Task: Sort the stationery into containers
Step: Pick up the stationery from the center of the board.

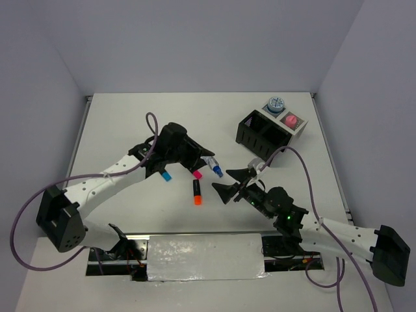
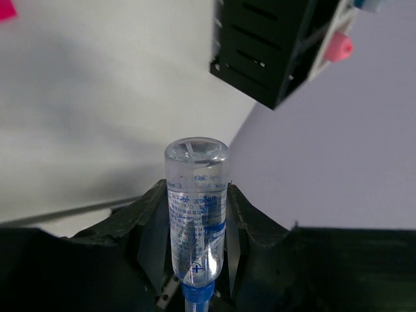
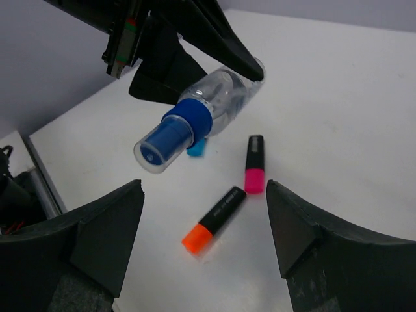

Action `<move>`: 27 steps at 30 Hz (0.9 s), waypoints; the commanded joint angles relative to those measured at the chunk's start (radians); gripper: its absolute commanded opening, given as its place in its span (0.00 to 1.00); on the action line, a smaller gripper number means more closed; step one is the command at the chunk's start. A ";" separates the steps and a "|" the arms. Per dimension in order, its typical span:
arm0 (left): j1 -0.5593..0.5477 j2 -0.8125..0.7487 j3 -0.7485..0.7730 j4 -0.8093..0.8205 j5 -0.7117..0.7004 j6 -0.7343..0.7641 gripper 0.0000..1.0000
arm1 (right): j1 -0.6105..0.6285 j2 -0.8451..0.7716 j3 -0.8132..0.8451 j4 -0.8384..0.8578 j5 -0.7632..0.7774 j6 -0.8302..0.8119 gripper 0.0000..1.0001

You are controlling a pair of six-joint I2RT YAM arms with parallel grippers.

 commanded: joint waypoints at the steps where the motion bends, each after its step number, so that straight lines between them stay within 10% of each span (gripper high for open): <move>1: -0.026 -0.091 0.038 0.028 -0.029 -0.129 0.00 | 0.002 0.059 0.043 0.306 -0.094 -0.072 0.82; 27: -0.102 -0.048 0.067 0.077 -0.029 -0.163 0.00 | 0.005 0.226 0.061 0.533 0.034 -0.164 0.50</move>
